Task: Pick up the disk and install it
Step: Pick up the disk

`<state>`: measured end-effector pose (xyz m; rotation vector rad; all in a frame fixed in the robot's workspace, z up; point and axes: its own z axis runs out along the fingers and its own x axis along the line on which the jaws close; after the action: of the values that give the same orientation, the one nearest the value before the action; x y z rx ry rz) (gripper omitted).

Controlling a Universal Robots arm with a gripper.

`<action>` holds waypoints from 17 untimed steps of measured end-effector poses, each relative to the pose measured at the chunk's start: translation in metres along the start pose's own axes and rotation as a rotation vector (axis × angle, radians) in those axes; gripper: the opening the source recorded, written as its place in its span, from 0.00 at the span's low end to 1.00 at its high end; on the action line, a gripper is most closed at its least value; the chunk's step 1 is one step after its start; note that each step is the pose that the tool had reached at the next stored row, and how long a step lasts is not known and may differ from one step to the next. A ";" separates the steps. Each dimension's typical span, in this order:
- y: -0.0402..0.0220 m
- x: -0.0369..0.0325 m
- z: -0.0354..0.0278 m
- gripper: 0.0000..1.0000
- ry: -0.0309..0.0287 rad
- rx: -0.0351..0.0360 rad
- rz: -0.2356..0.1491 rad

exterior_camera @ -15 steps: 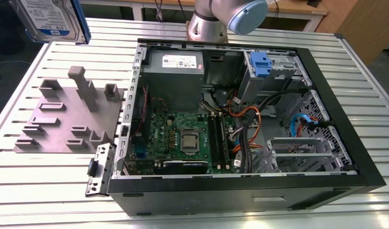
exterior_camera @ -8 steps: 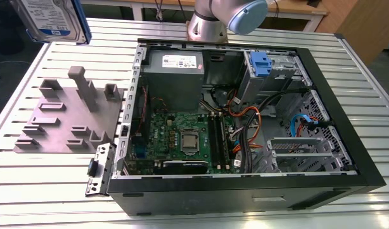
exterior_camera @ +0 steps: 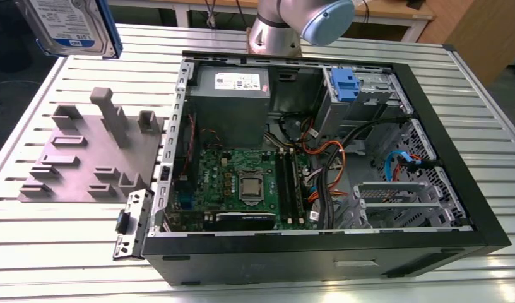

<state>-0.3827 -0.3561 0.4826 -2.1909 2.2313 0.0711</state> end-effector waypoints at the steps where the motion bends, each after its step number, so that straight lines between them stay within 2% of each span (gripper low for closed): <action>1: -0.0004 0.0000 0.0000 0.37 0.0000 0.0000 0.000; 17: -0.0033 0.0000 -0.0001 0.37 0.0000 0.0000 0.000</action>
<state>-0.3795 -0.3561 0.4826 -2.1909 2.2313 0.0711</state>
